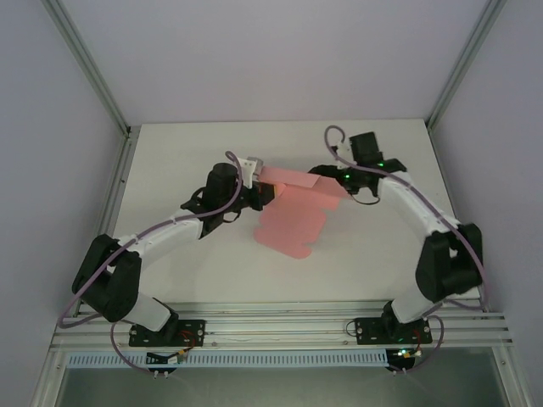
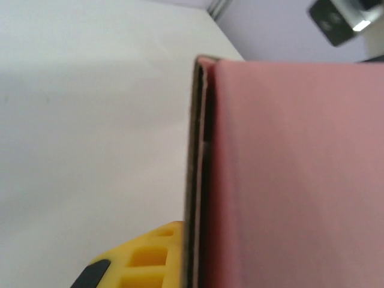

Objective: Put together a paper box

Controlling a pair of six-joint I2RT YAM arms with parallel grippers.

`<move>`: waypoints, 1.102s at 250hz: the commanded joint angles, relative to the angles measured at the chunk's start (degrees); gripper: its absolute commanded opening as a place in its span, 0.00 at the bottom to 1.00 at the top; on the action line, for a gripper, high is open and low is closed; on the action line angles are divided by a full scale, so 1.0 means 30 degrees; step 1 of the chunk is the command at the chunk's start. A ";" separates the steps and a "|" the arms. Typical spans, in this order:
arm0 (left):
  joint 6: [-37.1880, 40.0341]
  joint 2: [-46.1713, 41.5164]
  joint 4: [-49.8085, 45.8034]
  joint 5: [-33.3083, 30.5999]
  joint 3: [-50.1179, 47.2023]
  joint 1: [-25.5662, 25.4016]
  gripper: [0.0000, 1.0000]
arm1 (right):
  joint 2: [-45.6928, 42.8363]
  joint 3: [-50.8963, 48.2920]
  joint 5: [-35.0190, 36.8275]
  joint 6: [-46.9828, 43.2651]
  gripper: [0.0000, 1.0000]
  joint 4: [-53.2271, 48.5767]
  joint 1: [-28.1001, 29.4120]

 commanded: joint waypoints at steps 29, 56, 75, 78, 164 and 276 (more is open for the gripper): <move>0.0251 -0.0250 -0.4233 -0.3773 0.2124 0.0229 0.00 | -0.3937 -0.1647 0.0032 -0.3185 1.00 0.0659 0.0436; 0.0472 -0.0189 -0.5236 -0.3757 0.2430 0.0244 0.00 | -0.6595 -0.2506 0.1359 -0.4904 1.00 0.2036 -0.0019; 0.0489 -0.0142 -0.5599 -0.3751 0.2448 0.0256 0.00 | -0.8025 -0.2523 0.1188 -0.5570 1.00 0.2555 -0.0385; 0.0502 -0.0107 -0.5651 -0.3763 0.2473 0.0249 0.00 | -0.8185 -0.2471 0.1085 -0.5675 1.00 0.2542 -0.0437; -0.0353 0.0265 -0.5615 -0.3171 0.2211 0.0881 0.00 | -1.0213 -0.2687 -0.5078 -1.0603 1.00 0.0914 -0.1310; -0.0498 0.0041 -0.4253 -0.0368 0.1824 0.0896 0.00 | -0.5239 0.0259 -0.6037 -1.2532 0.89 0.0050 -0.0772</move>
